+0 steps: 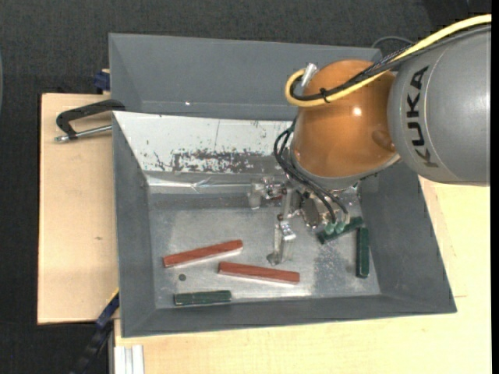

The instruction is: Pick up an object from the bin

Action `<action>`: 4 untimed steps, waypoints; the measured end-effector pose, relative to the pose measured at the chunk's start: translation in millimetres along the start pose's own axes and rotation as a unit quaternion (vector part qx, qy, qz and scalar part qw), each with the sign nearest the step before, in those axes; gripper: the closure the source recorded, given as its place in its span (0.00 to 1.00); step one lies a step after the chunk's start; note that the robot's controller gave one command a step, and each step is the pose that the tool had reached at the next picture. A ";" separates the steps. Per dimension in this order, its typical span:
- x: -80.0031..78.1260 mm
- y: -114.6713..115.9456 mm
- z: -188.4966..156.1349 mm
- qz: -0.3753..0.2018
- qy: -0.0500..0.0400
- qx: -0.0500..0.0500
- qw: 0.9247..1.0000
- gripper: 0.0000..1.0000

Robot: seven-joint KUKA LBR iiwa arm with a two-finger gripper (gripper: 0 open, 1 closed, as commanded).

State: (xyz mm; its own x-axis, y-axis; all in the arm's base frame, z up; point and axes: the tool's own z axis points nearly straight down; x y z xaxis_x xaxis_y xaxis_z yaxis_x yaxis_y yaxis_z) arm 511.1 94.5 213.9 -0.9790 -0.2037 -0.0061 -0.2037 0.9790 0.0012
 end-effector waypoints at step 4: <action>-71.4 62.9 113.6 -0.043 0.001 -0.001 0.999 0.00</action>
Offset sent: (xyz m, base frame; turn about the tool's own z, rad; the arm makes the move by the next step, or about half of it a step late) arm 0.0190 0.0752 -0.1068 -0.1231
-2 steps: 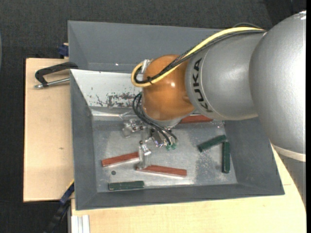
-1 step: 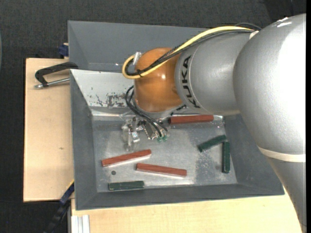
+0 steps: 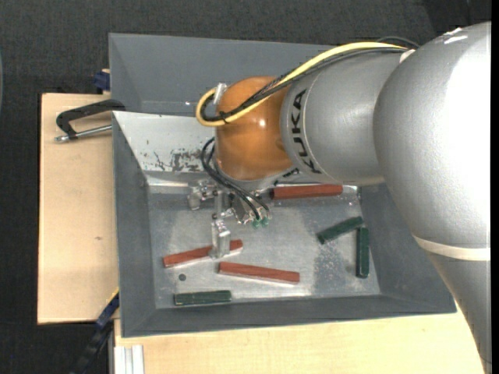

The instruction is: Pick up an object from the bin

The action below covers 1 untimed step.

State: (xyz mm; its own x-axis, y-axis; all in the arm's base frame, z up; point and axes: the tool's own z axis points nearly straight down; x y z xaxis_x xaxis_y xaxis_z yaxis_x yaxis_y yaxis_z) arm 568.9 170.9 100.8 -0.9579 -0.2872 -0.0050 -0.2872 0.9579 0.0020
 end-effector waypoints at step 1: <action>0.0 0.0 0.0 0.000 0.000 0.000 1.000 0.00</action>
Offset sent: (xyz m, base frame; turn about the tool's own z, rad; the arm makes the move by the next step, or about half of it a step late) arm -0.0465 -0.0043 -0.0116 0.1148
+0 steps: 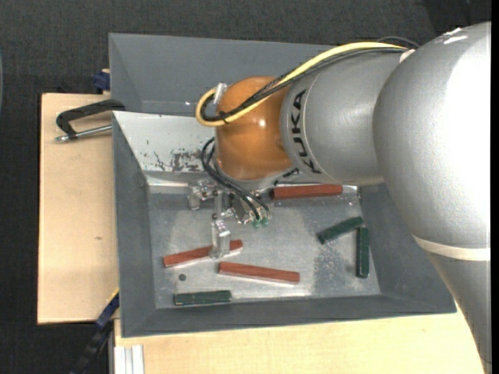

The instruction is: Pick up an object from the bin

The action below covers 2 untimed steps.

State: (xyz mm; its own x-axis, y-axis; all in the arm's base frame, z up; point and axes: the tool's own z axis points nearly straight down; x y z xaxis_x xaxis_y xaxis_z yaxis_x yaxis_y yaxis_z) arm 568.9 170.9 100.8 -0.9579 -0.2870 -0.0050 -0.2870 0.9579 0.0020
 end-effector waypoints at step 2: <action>31.1 49.0 8.9 0.008 0.002 0.001 1.000 0.00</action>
Offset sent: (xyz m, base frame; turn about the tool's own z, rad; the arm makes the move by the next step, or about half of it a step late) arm -0.0508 0.0491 -0.0111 0.0019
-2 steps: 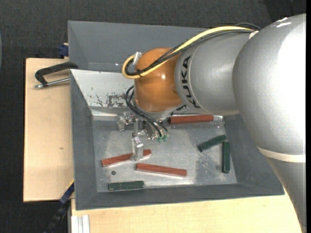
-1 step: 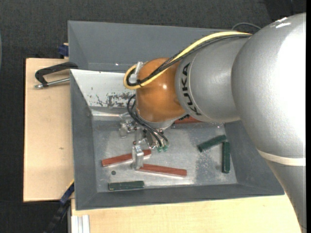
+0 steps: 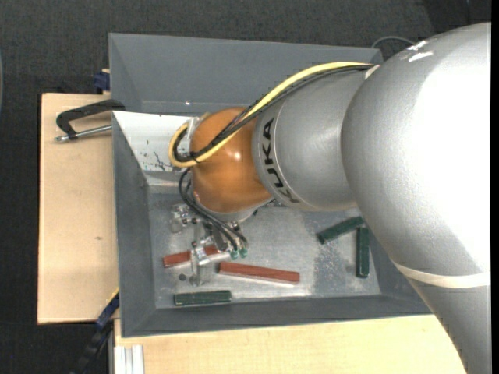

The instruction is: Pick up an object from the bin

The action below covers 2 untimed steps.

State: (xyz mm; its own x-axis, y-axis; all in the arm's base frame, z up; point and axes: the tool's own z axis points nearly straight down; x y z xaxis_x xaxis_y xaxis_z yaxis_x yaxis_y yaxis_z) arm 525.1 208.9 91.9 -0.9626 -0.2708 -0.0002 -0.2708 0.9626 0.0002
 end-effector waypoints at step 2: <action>-19.4 15.3 12.5 0.013 -0.003 -0.001 1.000 1.00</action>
Offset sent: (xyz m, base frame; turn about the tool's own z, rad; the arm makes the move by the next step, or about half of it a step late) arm 0.0000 0.0000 0.0000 0.0000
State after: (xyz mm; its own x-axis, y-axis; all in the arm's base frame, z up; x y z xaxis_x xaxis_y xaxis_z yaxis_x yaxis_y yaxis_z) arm 539.6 228.9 79.4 -0.9694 -0.2456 -0.0054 -0.2456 0.9694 0.0026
